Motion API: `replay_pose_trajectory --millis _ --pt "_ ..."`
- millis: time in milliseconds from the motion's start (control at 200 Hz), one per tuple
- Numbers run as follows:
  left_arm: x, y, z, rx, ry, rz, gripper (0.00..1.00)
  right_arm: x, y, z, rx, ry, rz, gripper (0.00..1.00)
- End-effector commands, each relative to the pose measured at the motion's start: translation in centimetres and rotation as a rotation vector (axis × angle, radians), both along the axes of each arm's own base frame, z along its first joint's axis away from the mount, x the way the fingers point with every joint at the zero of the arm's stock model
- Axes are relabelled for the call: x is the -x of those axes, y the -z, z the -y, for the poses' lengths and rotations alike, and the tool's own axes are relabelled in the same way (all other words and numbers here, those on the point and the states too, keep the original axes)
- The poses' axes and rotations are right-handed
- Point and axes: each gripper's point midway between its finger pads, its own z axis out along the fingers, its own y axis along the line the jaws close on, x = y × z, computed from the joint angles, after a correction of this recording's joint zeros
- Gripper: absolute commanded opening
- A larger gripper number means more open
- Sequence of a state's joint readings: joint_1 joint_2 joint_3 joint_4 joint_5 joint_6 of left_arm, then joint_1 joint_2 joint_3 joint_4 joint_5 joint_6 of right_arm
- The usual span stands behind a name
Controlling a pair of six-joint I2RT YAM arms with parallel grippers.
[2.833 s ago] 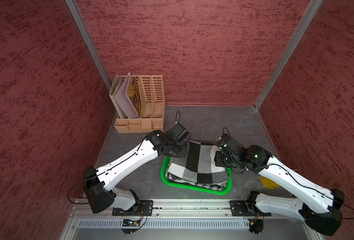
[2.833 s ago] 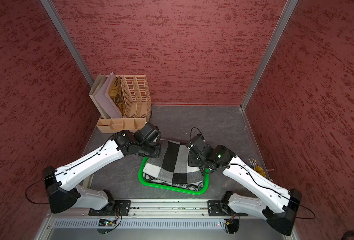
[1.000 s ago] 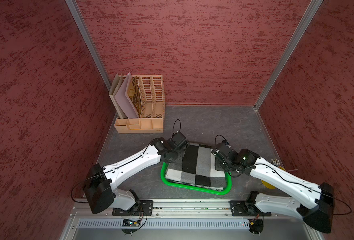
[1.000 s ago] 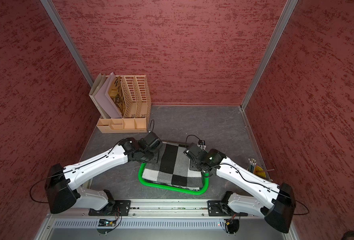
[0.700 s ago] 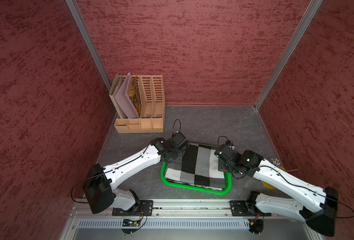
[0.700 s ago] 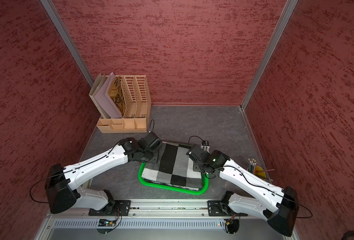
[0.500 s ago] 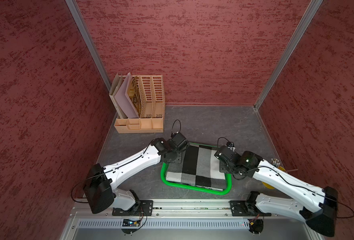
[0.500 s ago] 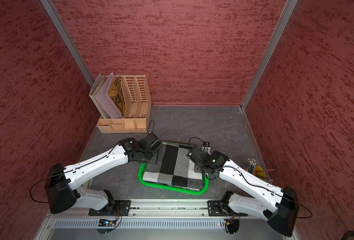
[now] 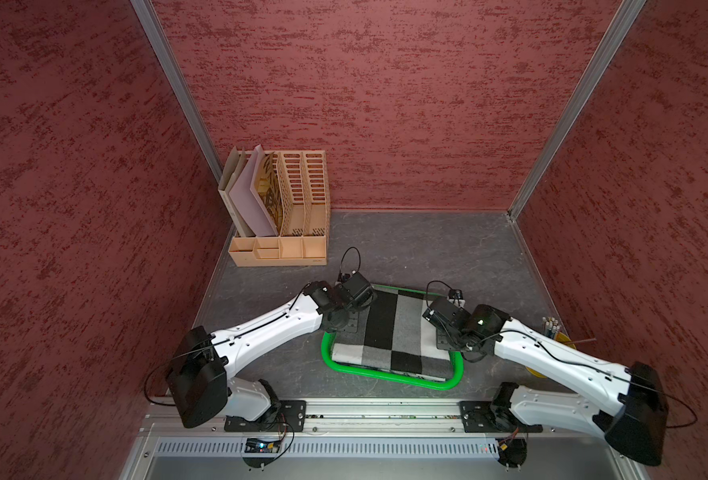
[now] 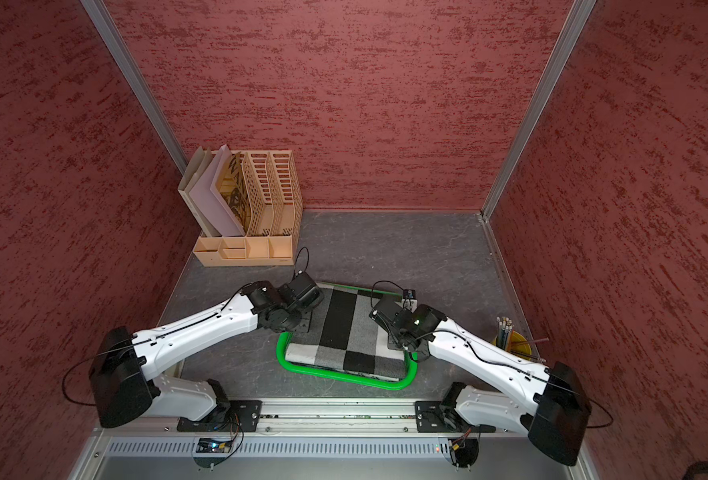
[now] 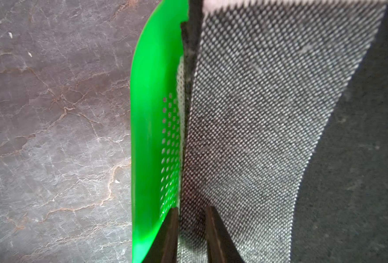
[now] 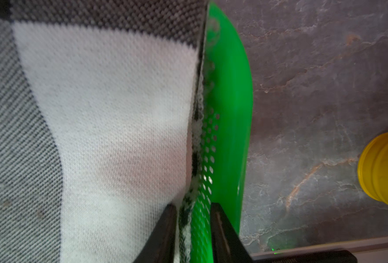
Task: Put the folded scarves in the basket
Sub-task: Reset both arms
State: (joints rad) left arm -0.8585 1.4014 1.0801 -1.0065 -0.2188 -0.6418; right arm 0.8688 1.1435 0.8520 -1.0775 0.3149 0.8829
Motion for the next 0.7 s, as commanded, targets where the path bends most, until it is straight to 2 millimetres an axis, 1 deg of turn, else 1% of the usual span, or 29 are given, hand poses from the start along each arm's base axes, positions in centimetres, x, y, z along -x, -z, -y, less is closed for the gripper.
replay_pose_trajectory --millis 0,80,140,195,230,280,341,376,406,421,441,451,481,511,521,576,616,696 --pt "-0.4 0.2 0.1 -0.002 -0.011 0.009 0.21 -0.1 0.0 -0.1 -0.007 0.003 0.011 0.28" --pt "-0.4 0.1 -0.2 -0.006 -0.020 0.018 0.20 -0.2 -0.8 0.1 -0.011 0.009 0.032 0.28" --pt "-0.6 -0.5 -0.5 0.007 -0.035 0.038 0.20 -0.4 -1.7 0.4 -0.012 0.016 0.054 0.28" --pt "-0.8 -1.6 -0.8 0.038 -0.058 0.068 0.20 -0.6 -2.8 0.6 -0.017 0.021 0.082 0.30" --pt "-1.1 -2.5 -1.0 0.074 -0.073 0.093 0.23 -0.8 -3.6 0.7 -0.023 0.021 0.105 0.32" --pt "-1.5 -4.0 -1.4 0.142 -0.103 0.130 0.29 -1.2 -4.9 0.8 -0.032 0.024 0.143 0.37" --pt "-2.2 -5.7 -2.2 0.241 -0.150 0.167 0.43 -1.9 -6.5 1.1 -0.046 0.030 0.197 0.43" --pt "-2.6 -6.8 -2.8 0.304 -0.178 0.188 0.54 -2.4 -7.7 1.3 -0.055 0.039 0.233 0.48" --pt "-3.0 -7.7 -3.5 0.351 -0.207 0.215 0.65 -2.9 -8.6 1.6 -0.064 0.051 0.262 0.56" --pt "-3.2 -8.1 -3.9 0.370 -0.217 0.229 0.75 -3.1 -9.1 1.8 -0.069 0.056 0.278 0.61" --pt "-3.4 -8.6 -4.5 0.389 -0.235 0.250 0.96 -3.5 -9.8 2.0 -0.078 0.063 0.300 0.66" --pt "-3.6 -8.9 -4.8 0.398 -0.243 0.260 0.99 -3.6 -10.2 2.0 -0.084 0.066 0.312 0.69" --pt "-3.9 -9.6 -5.6 0.418 -0.262 0.287 1.00 -4.1 -11.1 2.4 -0.092 0.074 0.342 0.78" --pt "-4.2 -10.2 -6.4 0.433 -0.285 0.310 1.00 -4.6 -12.1 2.7 -0.100 0.082 0.372 0.95" --pt "-4.3 -10.4 -6.7 0.438 -0.292 0.316 1.00 -4.8 -12.5 2.8 -0.102 0.081 0.383 0.98" --pt "-4.9 -11.2 -8.0 0.455 -0.327 0.340 1.00 -5.8 -14.3 3.2 -0.114 0.086 0.442 0.98" --pt "-5.4 -11.7 -8.7 0.462 -0.341 0.358 1.00 -6.5 -15.5 3.1 -0.126 0.071 0.484 0.98" --pt "-6.3 -12.3 -9.9 0.447 -0.351 0.408 1.00 -7.7 -17.4 1.8 -0.164 -0.020 0.579 0.98"
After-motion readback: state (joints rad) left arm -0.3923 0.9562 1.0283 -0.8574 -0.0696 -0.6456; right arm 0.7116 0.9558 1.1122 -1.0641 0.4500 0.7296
